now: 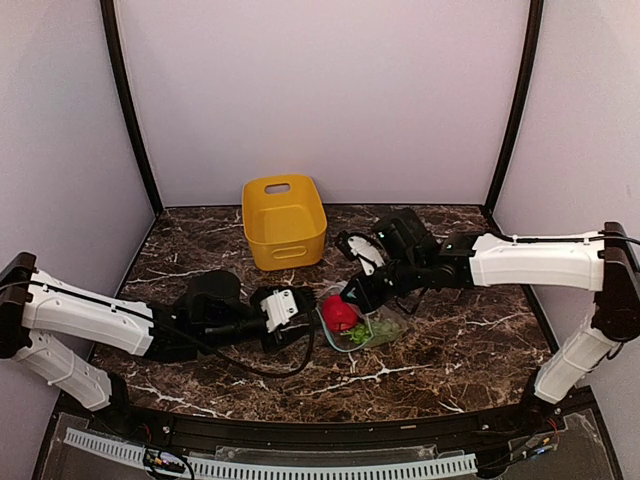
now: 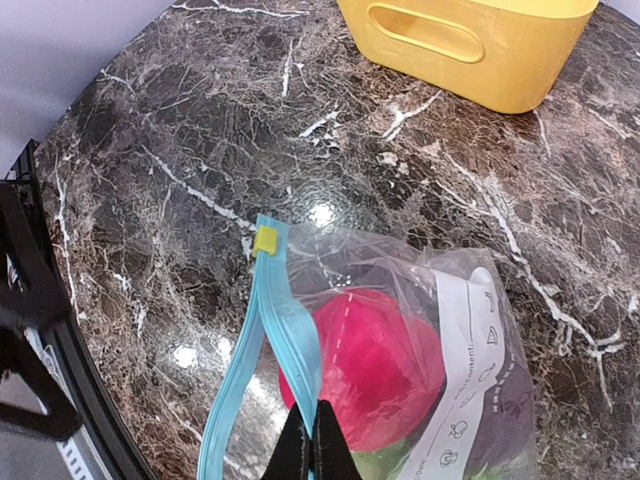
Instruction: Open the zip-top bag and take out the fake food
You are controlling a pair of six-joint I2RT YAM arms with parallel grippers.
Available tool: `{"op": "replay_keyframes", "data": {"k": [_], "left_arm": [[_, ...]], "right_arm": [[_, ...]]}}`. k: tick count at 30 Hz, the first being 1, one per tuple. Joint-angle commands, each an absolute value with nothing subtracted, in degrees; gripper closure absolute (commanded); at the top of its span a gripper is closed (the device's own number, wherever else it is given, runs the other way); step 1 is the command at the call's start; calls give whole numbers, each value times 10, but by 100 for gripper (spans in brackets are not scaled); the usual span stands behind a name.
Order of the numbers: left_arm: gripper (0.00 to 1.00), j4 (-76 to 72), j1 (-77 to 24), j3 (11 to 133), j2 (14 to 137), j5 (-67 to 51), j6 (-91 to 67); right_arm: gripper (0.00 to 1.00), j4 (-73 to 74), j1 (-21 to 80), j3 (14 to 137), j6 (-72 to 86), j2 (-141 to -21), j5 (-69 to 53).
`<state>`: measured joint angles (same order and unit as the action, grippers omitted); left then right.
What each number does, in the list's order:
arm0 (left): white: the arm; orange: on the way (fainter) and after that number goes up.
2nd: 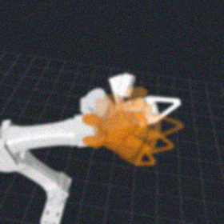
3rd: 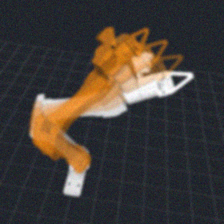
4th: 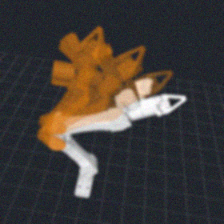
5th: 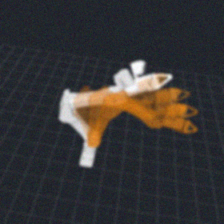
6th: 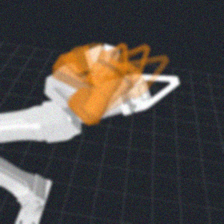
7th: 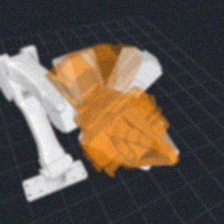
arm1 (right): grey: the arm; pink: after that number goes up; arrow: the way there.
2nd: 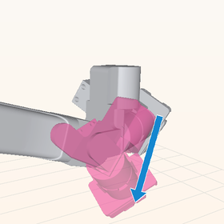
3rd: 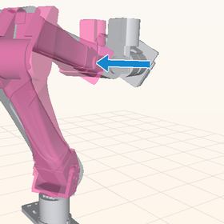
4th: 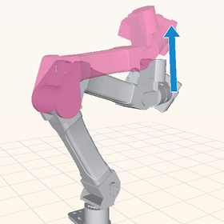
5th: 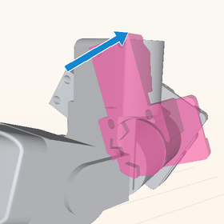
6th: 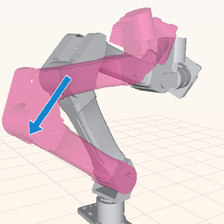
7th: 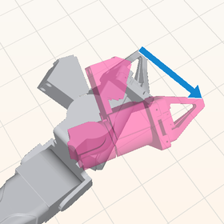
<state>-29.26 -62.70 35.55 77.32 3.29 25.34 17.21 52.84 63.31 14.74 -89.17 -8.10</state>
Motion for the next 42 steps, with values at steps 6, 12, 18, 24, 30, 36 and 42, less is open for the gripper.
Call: {"op": "replay_keyframes", "data": {"k": [6, 12, 18, 24, 30, 36, 42], "left_arm": [[41, -379, -654, 386, 867, 57, 242], [40, -399, -654, 409, 922, 71, 241], [31, -416, -648, 430, 971, 103, 229], [22, -422, -635, 446, 1001, 114, 207], [11, -436, -629, 452, 1026, 132, 199], [6, -451, -621, 451, 1045, 129, 183], [2, -453, -613, 456, 1064, 115, 170]], "right_arm": [[100, 128, 538, 648, 176, -910, -107], [100, 117, 539, 642, 185, -910, -111], [100, 118, 538, 643, 185, -905, -115], [100, 119, 539, 642, 187, -903, -118], [100, 114, 539, 638, 193, -904, -124], [100, 116, 539, 639, 193, -902, -125], [100, 115, 539, 638, 195, -903, -129]]}}
